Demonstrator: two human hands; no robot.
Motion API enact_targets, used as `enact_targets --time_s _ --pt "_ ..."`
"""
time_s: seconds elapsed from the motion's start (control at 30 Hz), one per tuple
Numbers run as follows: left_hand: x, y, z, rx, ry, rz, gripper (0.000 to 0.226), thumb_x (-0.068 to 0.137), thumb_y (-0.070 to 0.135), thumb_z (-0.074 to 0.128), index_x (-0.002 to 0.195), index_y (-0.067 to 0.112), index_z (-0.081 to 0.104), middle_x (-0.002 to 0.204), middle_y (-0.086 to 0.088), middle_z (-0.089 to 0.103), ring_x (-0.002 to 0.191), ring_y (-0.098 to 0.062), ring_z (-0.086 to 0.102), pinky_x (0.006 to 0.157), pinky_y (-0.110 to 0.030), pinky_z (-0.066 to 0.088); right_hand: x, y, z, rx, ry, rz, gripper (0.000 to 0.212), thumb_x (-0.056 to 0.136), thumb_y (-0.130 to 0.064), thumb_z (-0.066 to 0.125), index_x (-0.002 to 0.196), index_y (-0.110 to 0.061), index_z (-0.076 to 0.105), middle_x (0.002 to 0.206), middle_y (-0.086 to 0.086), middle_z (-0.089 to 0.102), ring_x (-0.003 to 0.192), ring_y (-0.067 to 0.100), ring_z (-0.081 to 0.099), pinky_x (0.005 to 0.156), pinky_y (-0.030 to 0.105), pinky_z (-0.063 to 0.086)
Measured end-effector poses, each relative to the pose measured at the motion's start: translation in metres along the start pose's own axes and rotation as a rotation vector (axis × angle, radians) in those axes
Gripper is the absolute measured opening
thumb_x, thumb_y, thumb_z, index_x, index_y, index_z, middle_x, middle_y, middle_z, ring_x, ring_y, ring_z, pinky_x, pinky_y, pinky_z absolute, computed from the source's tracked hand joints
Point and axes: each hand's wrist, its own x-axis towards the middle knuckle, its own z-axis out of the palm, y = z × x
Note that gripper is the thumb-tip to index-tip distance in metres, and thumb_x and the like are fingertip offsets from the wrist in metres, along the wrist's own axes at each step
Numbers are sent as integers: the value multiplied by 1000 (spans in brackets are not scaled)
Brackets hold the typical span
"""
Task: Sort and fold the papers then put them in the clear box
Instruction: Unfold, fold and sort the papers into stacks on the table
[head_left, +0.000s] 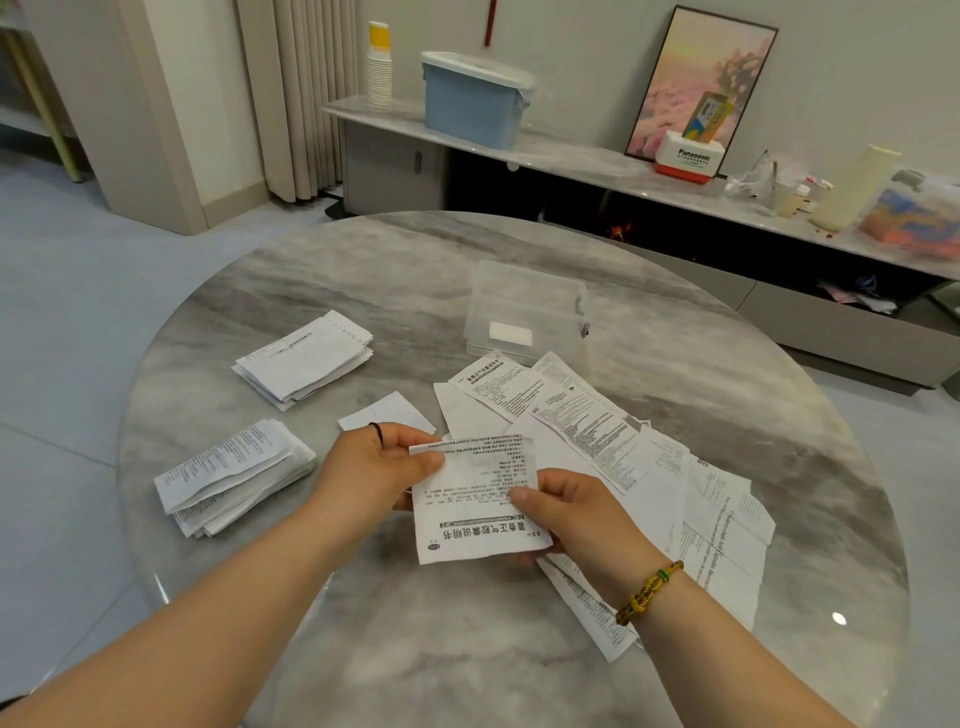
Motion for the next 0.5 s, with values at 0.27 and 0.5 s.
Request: enact_targets --time_s 0.27,0.5 --pt "-1 0 1 10 20 6 21 84 -7 57 70 9 58 43 8 63 40 0 60 39 -13 48 1 0 2 -21 72 -3 23 94 -7 45 76 -8 59 61 0 67 37 8 54 39 18 46" --pt "-4 5 -1 58 44 26 21 85 -4 56 72 12 58 55 6 64 42 1 60 41 -12 49 2 0 3 -22 129 -20 23 92 -4 47 73 -9 59 57 -3 68 40 8 57 41 19 46"
